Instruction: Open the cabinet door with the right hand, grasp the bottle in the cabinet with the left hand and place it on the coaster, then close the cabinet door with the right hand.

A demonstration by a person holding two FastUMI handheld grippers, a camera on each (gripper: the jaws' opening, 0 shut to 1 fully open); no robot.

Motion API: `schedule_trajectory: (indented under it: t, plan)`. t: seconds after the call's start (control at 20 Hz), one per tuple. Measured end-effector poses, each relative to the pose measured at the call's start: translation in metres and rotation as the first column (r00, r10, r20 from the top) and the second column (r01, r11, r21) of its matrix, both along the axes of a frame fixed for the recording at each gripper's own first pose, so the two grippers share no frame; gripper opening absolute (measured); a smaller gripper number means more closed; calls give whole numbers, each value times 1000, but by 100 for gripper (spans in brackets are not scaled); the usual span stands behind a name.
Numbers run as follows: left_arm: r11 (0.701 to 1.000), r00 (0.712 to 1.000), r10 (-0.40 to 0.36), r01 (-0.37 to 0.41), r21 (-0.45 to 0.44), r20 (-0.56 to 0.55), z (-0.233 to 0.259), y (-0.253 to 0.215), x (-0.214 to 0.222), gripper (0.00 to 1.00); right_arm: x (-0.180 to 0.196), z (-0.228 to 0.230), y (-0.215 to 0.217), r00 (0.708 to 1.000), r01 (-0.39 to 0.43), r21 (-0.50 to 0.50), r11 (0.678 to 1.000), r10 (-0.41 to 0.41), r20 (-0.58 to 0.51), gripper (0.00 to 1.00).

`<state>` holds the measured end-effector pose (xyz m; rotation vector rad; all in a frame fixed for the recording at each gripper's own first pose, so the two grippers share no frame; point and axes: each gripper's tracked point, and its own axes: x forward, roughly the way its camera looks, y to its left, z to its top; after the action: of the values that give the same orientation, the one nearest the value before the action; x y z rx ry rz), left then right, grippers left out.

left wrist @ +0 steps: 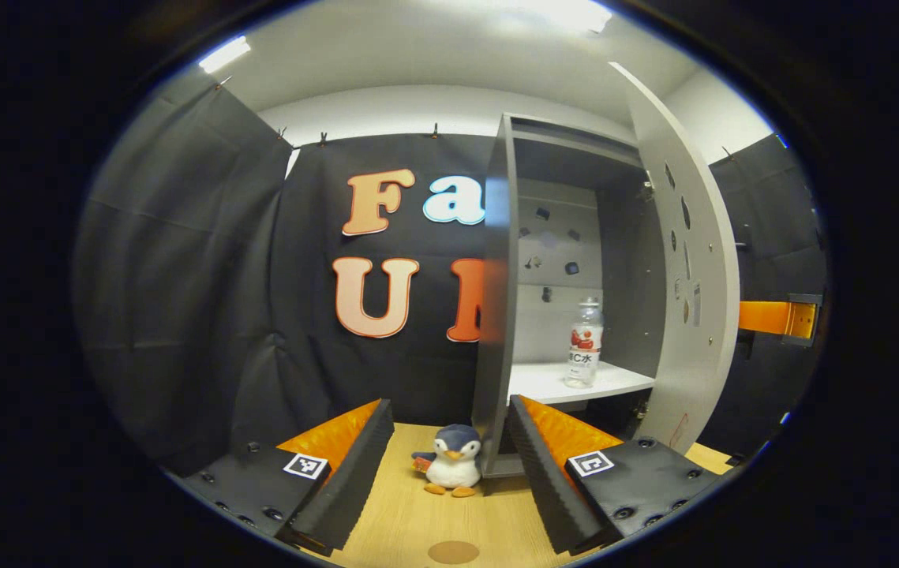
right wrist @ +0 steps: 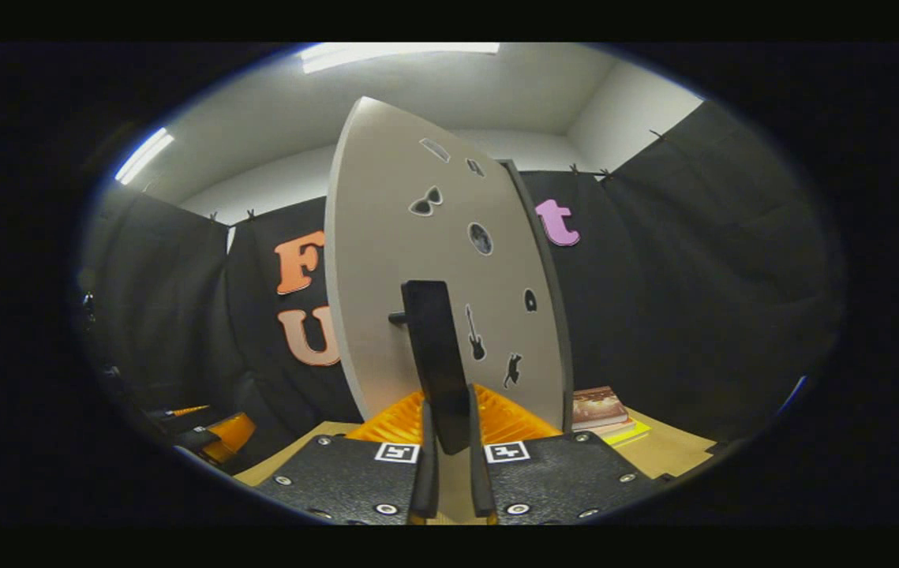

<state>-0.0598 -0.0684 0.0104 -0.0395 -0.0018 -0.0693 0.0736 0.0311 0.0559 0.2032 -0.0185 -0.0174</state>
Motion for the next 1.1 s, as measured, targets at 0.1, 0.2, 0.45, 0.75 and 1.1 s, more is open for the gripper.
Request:
schedule_trajectory:
  t: [0.1, 0.2, 0.45, 0.75, 1.1]
  plan:
    - [1000, 1000, -24, 24, 6, 8, 2, -20, -10, 95, -4, 1, -16, 999, 49, -19, 999, -49, 4, 14]
    - [999, 999, -51, 51, 5, 9, 0, -41, -20, 96, -5, 1, -31, 996, 87, -51, 995, -87, 3, 11]
    - [995, 995, -104, 104, 6, 1, -2, -77, -35, 94, -11, -4, -46, 997, 73, -80, 994, -73, 4, 8]
    - [995, 995, -103, 103, 18, 5, 1, -90, -49, 96, -16, 0, -90, 985, 169, -208, 963, -169, 20, 8]
    - [994, 994, -105, 105, 30, -14, -8, -105, -50, 95, -24, -2, -97, 984, 174, -160, 972, -177, -5, 4]
